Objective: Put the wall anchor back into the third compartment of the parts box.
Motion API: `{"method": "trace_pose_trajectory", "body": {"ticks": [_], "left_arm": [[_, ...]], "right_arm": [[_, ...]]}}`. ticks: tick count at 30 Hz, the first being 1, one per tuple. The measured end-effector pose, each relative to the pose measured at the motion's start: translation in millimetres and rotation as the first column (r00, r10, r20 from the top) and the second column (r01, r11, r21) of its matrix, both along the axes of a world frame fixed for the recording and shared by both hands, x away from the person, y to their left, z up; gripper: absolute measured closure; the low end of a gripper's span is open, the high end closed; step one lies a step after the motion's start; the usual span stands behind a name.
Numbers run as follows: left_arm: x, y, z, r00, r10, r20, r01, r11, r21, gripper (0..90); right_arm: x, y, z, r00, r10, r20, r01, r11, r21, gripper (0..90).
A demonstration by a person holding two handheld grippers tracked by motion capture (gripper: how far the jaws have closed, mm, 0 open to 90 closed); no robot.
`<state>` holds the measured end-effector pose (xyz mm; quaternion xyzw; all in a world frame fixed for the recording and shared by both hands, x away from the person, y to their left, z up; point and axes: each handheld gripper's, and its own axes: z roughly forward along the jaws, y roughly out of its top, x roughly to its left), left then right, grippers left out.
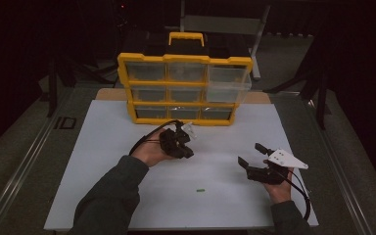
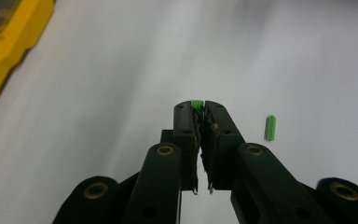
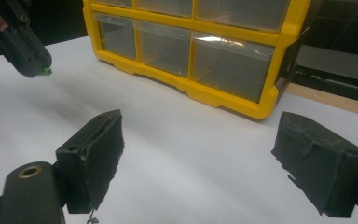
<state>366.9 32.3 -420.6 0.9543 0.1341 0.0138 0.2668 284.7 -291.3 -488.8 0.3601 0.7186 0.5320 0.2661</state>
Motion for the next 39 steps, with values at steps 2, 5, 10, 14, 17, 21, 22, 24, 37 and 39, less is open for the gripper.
{"method": "trace_pose_trajectory", "body": {"ticks": [2,5,10,14,17,21,22,24,37,39], "left_arm": [[2.1,0.8,3.9,1.0000,-0.001,0.004,0.001,1.0000,-0.004,84.9],[5.0,2.1,10.9,0.9999,-0.004,0.011,0.004,1.0000,-0.008,84.8],[10.0,4.7,24.0,0.9996,0.003,0.029,-0.002,0.9997,-0.024,84.8],[14.0,6.3,34.3,0.9992,0.008,0.039,-0.006,0.9993,-0.038,84.8],[18.3,7.4,41.2,0.9990,0.003,0.045,-0.001,0.9990,-0.046,84.8],[24.6,7.9,50.8,0.9981,-0.003,0.061,0.006,0.9990,-0.045,84.8],[26.0,7.9,53.2,0.9983,0.000,0.059,0.002,0.9988,-0.049,84.8],[29.0,8.0,57.9,0.9976,0.000,0.069,0.004,0.9987,-0.050,84.8],[43.7,3.7,87.1,0.9956,0.009,0.093,-0.003,0.9980,-0.063,84.8],[46.3,3.6,90.8,0.9953,0.010,0.096,-0.004,0.9981,-0.061,84.8]], "right_arm": [[-0.1,-0.1,0.0,1.0000,0.000,-0.002,0.000,1.000,0.001,15.6],[-0.1,0.0,0.1,1.0000,0.000,-0.002,0.000,1.000,0.001,15.6],[-0.2,-0.2,0.1,1.0000,-0.001,-0.002,0.001,1.000,0.001,15.6],[-0.1,-0.3,0.1,1.0000,-0.001,-0.003,0.001,1.000,0.002,15.6],[-0.2,-0.2,0.2,1.0000,0.000,-0.002,0.000,1.000,0.002,15.6],[-0.2,-0.4,0.2,1.0000,-0.001,-0.002,0.001,1.000,0.002,15.6],[-0.1,-0.6,0.2,1.0000,-0.001,-0.002,0.001,1.000,0.002,15.6],[0.0,-0.8,0.2,1.0000,-0.001,-0.001,0.001,1.000,0.001,15.6],[0.1,-1.4,0.2,1.0000,0.000,0.001,0.000,1.000,0.004,15.6],[0.0,-1.6,0.3,1.0000,-0.001,-0.001,0.001,1.000,0.005,15.6]]}}
